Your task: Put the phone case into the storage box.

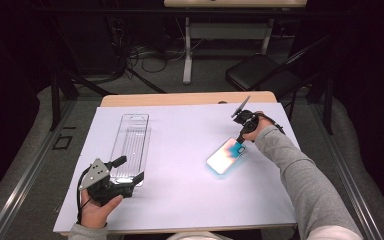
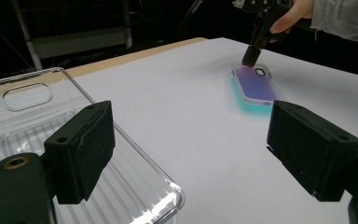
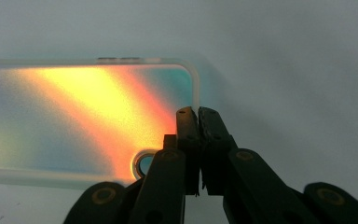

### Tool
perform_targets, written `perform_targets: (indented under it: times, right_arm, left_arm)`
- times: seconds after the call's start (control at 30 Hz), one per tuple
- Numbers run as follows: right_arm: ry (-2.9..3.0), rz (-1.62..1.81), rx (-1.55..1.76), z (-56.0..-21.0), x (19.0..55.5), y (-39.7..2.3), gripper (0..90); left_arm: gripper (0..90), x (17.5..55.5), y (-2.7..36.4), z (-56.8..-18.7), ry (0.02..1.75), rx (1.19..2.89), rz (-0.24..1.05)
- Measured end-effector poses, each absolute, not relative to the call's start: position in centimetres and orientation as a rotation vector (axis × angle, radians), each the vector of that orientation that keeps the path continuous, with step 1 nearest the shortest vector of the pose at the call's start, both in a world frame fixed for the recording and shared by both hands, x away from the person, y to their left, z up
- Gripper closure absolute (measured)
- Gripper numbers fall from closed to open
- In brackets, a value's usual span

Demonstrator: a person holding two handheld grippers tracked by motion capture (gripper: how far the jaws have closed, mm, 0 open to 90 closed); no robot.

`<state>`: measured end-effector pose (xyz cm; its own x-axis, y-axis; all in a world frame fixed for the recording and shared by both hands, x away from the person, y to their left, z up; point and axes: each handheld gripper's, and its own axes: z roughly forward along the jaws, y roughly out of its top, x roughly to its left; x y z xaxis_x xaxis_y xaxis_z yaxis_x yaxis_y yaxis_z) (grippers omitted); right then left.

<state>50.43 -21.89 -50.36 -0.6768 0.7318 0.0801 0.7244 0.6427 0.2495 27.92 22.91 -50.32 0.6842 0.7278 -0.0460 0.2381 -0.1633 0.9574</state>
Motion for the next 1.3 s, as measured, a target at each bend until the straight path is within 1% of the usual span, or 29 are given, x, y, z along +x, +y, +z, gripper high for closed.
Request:
perform_targets:
  times: [0.33, 0.37, 0.43, 0.47, 0.67, 0.87, 1.0, 1.13, 1.3]
  right_arm:
    - [2.812, 0.412, 1.167, -48.3, 48.6, -21.8, 88.0]
    - [2.815, 0.418, 1.151, -48.2, 48.4, -21.8, 88.0]
    - [2.817, 0.424, 1.14, -47.8, 48.0, -21.7, 88.0]
    - [2.82, 0.42, 1.127, -47.6, 47.8, -21.6, 87.9]
    - [2.813, 0.434, 1.1, -46.6, 46.6, -21.2, 87.9]
    - [2.819, 0.429, 1.053, -45.9, 45.6, -20.7, 88.0]
    - [2.809, 0.423, 1.014, -45.5, 45.0, -20.3, 88.0]
    - [2.812, 0.417, 0.981, -44.9, 44.3, -20.0, 87.9]
    - [2.797, 0.401, 0.925, -44.1, 43.4, -19.4, 87.9]
  left_arm:
    - [15.8, 27.8, 22.8, -50.1, 0.781, 1.723, 0.504]
    - [17.1, 27.7, 22.7, -50.1, 0.774, 1.725, 0.516]
    - [24.9, 27.6, 22.6, -50.0, 0.758, 1.725, 0.509]
    - [25.6, 27.6, 22.6, -50.0, 0.757, 1.725, 0.503]
    - [26.7, 27.6, 21.9, -50.2, 0.756, 1.764, 0.468]
    - [27.5, 27.5, 21.5, -50.1, 0.767, 1.768, 0.455]
    - [29.5, 27.4, 21.3, -50.0, 0.788, 1.761, 0.456]
    - [31.7, 27.4, 21.1, -49.9, 0.795, 1.766, 0.43]
    - [32.2, 27.4, 20.7, -49.7, 0.779, 1.765, 0.401]
